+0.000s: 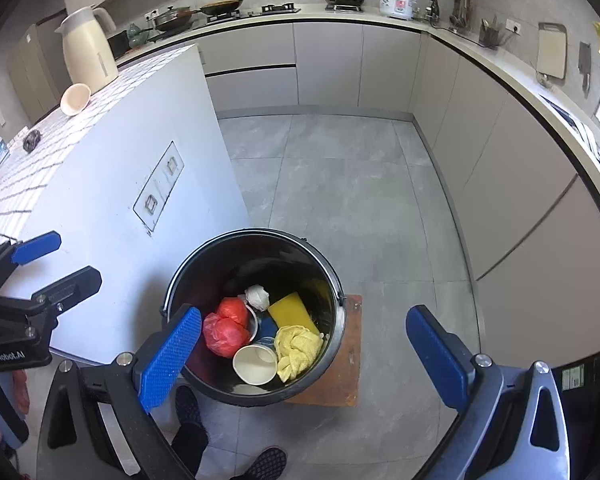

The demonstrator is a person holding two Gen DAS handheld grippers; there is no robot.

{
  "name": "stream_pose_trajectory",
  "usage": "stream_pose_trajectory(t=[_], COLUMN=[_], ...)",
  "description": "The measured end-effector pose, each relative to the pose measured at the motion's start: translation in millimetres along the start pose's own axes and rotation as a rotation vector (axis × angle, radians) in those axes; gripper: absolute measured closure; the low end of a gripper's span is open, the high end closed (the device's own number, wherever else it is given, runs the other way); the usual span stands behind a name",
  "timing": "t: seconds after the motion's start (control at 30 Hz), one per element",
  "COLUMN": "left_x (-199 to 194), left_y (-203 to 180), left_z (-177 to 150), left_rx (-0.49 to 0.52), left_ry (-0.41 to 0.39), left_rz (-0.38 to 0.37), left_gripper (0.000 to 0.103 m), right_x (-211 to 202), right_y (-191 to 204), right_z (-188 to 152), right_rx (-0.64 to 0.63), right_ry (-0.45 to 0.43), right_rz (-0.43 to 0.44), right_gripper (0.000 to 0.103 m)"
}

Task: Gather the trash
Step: 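Move both tools back over the table toward the scouring pad and red cup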

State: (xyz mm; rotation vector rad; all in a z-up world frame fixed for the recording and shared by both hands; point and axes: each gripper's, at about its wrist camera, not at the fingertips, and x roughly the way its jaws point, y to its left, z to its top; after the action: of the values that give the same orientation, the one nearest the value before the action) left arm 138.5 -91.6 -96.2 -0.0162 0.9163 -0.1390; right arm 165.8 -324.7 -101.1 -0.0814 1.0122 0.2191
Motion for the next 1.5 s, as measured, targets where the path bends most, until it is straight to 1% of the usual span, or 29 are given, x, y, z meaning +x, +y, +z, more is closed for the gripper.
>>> stream_pose_trajectory(t=[0.07,0.13,0.23,0.37,0.5,0.6,0.7,0.83,1.0,1.13,1.33,1.5], left_x=[-6.4,-12.6,-20.7,-32.0,-42.8,-50.7,-60.2,-72.2,-83.5,-92.0,-94.8,-91.7], left_y=[0.9,2.6,6.9,17.8,36.2,52.2,69.3,98.6,144.9,186.3,256.3,313.8], left_z=[1.2,2.5,5.6,10.9,13.5,13.7,13.0,8.0,2.7,0.6,9.4,16.5], left_rx=[0.001,-0.001,-0.007,-0.025,-0.052,-0.077,-0.107,-0.16,-0.236,-0.275,-0.326,-0.365], left_ry=[-0.011,-0.018,-0.035,-0.057,-0.081,-0.093,-0.102,-0.123,-0.141,-0.169,-0.194,-0.192], left_rz=[0.005,0.009,0.021,0.04,0.068,0.088,0.126,0.165,0.22,0.264,0.316,0.346], left_gripper=[0.004,0.004,0.004,0.004,0.004,0.004,0.004,0.004,0.004,0.005,0.008,0.008], right_x=[-8.3,-17.6,-26.8,-33.3,-37.4,-41.5,-42.7,-41.9,-42.8,-45.1,-26.0,-5.3], right_y=[1.6,4.4,8.5,17.9,32.8,46.7,63.3,92.5,128.0,160.9,220.0,283.7], right_z=[2.8,4.8,8.9,17.3,29.0,38.8,49.7,64.3,85.9,107.2,140.8,171.2], right_rx=[0.003,-0.001,0.003,-0.01,-0.035,-0.049,-0.057,-0.113,-0.161,-0.197,-0.244,-0.303], right_ry=[-0.013,-0.047,-0.078,-0.102,-0.128,-0.171,-0.2,-0.231,-0.234,-0.263,-0.256,-0.247], right_rz=[0.003,0.009,0.047,0.05,0.064,0.083,0.061,0.073,0.134,0.181,0.231,0.264], right_gripper=[0.0,0.0,0.0,0.0,0.0,0.0,0.0,0.0,0.0,0.0,0.0,0.0])
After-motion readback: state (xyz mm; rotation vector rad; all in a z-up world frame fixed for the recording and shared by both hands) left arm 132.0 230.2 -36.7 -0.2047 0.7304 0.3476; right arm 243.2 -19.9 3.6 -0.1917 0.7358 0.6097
